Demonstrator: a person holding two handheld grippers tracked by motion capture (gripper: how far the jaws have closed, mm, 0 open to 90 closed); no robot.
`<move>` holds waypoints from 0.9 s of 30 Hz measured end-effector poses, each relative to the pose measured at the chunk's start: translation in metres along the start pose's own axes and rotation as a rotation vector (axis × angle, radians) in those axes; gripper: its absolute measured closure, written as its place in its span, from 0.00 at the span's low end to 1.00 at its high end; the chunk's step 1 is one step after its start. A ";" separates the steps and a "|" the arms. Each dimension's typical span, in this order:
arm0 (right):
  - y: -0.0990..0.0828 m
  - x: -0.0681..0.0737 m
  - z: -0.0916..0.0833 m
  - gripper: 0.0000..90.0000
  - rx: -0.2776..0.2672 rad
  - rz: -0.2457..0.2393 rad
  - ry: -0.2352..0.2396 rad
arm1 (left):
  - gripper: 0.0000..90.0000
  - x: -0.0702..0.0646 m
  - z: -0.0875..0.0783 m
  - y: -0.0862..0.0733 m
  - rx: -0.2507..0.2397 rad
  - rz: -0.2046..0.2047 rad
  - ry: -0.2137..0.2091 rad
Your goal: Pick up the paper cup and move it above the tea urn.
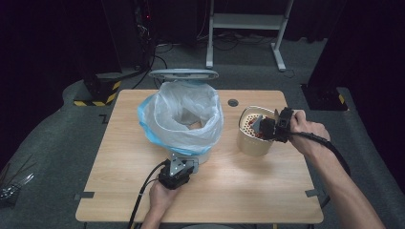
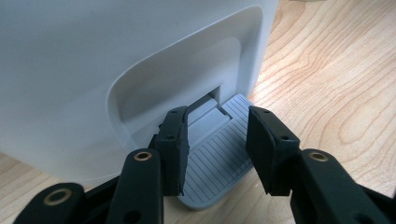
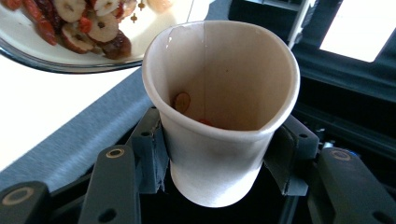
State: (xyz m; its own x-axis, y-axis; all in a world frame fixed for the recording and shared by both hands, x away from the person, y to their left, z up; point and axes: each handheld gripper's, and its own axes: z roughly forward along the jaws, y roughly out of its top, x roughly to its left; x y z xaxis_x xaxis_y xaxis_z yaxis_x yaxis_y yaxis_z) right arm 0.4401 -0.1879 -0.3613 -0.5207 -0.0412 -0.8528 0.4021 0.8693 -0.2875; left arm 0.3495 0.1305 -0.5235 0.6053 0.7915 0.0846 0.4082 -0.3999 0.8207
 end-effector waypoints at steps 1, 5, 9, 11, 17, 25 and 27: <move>0.001 -0.001 -0.001 0.51 0.002 -0.017 -0.011 | 0.65 0.000 0.000 0.000 0.000 0.000 0.000; 0.003 -0.001 -0.001 0.51 0.023 -0.038 -0.038 | 0.65 0.000 0.000 0.000 -0.002 -0.001 0.001; 0.003 -0.001 0.001 0.51 0.024 -0.069 -0.050 | 0.65 0.000 0.000 0.000 -0.003 -0.002 0.001; 0.002 0.000 0.002 0.52 0.034 -0.064 -0.064 | 0.65 0.000 0.000 0.000 -0.003 -0.002 0.001; -0.001 0.000 0.004 0.52 0.049 -0.052 -0.055 | 0.65 0.000 0.000 0.000 -0.002 -0.001 0.001; -0.008 -0.010 -0.005 0.53 -0.054 0.088 -0.002 | 0.65 0.000 0.000 0.000 -0.003 -0.002 0.001; -0.005 -0.005 -0.008 0.53 -0.053 0.044 -0.001 | 0.66 0.000 0.000 0.000 -0.002 -0.001 0.001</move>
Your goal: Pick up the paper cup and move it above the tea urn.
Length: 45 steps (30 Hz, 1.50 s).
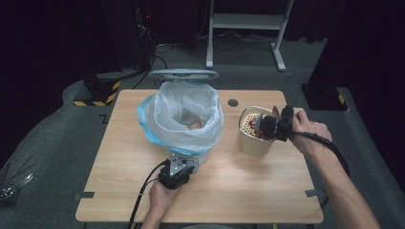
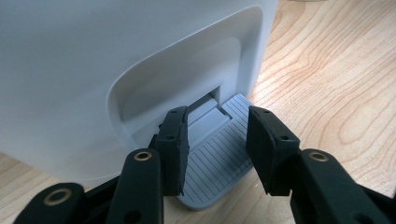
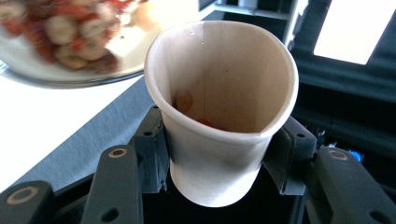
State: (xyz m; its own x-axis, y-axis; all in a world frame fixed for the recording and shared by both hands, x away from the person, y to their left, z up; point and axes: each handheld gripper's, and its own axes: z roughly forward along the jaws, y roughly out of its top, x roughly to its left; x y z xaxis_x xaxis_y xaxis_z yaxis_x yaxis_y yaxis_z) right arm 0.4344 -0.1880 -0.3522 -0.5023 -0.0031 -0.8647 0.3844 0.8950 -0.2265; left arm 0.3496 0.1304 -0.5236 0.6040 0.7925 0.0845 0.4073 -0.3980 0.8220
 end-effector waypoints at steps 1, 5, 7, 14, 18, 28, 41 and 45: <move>0.000 0.002 0.005 0.53 0.027 -0.024 -0.006 | 0.65 0.000 0.000 0.000 0.000 0.000 0.000; -0.003 -0.001 0.004 0.53 0.014 0.009 0.013 | 0.66 0.000 0.000 0.000 0.000 0.000 0.000; -0.006 0.001 0.007 0.53 0.038 -0.010 0.015 | 0.66 0.000 0.000 0.000 0.000 0.000 0.000; -0.019 0.000 0.008 0.53 -0.029 0.109 0.106 | 0.65 0.000 0.000 0.000 0.002 0.001 -0.002; -0.027 -0.001 0.009 0.53 -0.068 0.173 0.155 | 0.65 0.000 0.000 0.000 0.001 0.002 0.000; -0.045 0.006 0.011 0.52 -0.192 0.304 0.242 | 0.65 0.000 0.000 0.000 0.000 0.001 0.001; -0.074 0.029 0.006 0.50 -0.418 0.497 0.263 | 0.65 0.000 0.000 0.000 -0.001 0.000 0.000; -0.080 0.038 0.009 0.50 -0.479 0.604 0.319 | 0.65 0.000 0.000 0.000 -0.001 0.001 0.001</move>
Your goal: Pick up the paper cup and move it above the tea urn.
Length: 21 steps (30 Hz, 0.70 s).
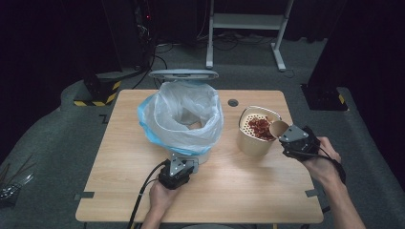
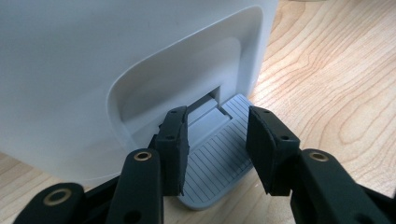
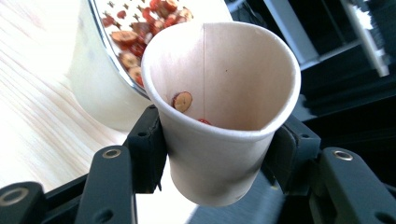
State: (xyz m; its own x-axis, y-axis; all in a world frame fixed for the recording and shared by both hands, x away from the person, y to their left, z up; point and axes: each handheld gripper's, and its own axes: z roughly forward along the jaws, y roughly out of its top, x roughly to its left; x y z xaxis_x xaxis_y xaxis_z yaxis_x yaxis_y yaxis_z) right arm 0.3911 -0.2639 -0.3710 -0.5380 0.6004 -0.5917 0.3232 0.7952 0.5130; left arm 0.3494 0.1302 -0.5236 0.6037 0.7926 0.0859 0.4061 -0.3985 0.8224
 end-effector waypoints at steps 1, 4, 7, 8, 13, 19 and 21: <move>-0.003 -0.001 0.001 0.50 -0.014 0.023 0.014 | 0.65 0.000 0.000 0.000 0.000 0.000 0.000; -0.010 0.000 0.002 0.50 -0.045 0.094 0.055 | 0.65 0.000 0.000 0.000 0.000 0.000 0.000; -0.015 -0.001 0.002 0.50 -0.073 0.154 0.085 | 0.65 0.000 0.000 0.000 0.000 0.000 0.000; -0.016 0.000 0.002 0.50 -0.083 0.170 0.091 | 0.65 0.000 0.000 0.000 -0.001 -0.001 0.000; -0.023 0.002 -0.001 0.49 -0.125 0.240 0.125 | 0.65 0.000 0.000 0.000 -0.001 -0.001 0.000; -0.030 0.007 -0.002 0.49 -0.147 0.291 0.167 | 0.65 0.000 0.000 0.000 -0.001 -0.001 -0.001; -0.032 0.007 -0.002 0.48 -0.156 0.312 0.184 | 0.65 0.000 0.000 0.000 0.000 -0.001 0.000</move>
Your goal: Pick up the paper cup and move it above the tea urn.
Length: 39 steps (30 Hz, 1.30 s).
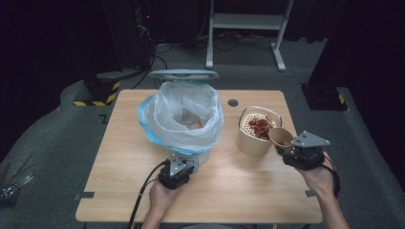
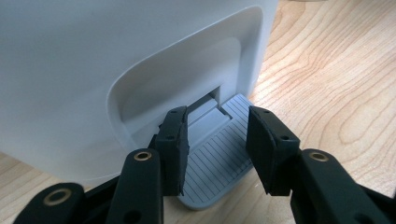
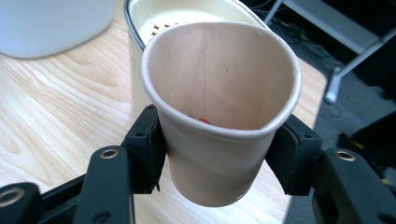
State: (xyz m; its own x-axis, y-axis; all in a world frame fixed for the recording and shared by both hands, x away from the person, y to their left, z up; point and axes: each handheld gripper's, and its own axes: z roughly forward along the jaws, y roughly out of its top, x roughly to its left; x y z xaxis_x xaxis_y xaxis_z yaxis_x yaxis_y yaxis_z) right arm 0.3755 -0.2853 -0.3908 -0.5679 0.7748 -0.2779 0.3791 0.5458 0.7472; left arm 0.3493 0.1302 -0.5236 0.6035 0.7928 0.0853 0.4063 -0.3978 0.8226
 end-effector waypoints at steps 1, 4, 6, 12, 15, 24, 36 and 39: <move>-0.002 0.000 0.000 0.48 -0.003 0.018 0.011 | 0.65 0.000 0.000 0.000 0.000 0.000 0.000; -0.007 0.000 0.001 0.48 -0.013 0.042 0.030 | 0.65 0.000 0.000 0.000 -0.001 -0.001 0.000; -0.010 -0.001 0.001 0.48 -0.025 0.059 0.043 | 0.65 0.000 0.000 0.000 -0.001 -0.002 -0.001; -0.020 0.000 0.002 0.47 -0.038 0.110 0.084 | 0.65 0.000 0.000 0.000 -0.003 -0.004 0.000; -0.026 0.003 0.002 0.47 -0.046 0.126 0.098 | 0.65 0.000 0.000 0.000 0.000 0.001 0.001; -0.036 0.017 0.006 0.47 -0.066 0.148 0.133 | 0.65 -0.001 0.000 0.000 -0.004 -0.003 0.004; -0.042 0.029 0.012 0.47 -0.084 0.175 0.172 | 0.65 -0.001 0.000 0.000 -0.003 -0.004 0.002; -0.042 0.031 0.013 0.47 -0.085 0.176 0.176 | 0.65 -0.001 0.000 0.000 -0.003 -0.004 0.003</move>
State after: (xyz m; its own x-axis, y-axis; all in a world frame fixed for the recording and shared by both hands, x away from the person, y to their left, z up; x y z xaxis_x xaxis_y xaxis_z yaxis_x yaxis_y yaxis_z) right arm 0.3514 -0.2795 -0.4386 -0.6202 0.7836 -0.0354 0.4248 0.3734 0.8247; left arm 0.3491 0.1295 -0.5238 0.5996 0.7958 0.0840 0.4064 -0.3933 0.8247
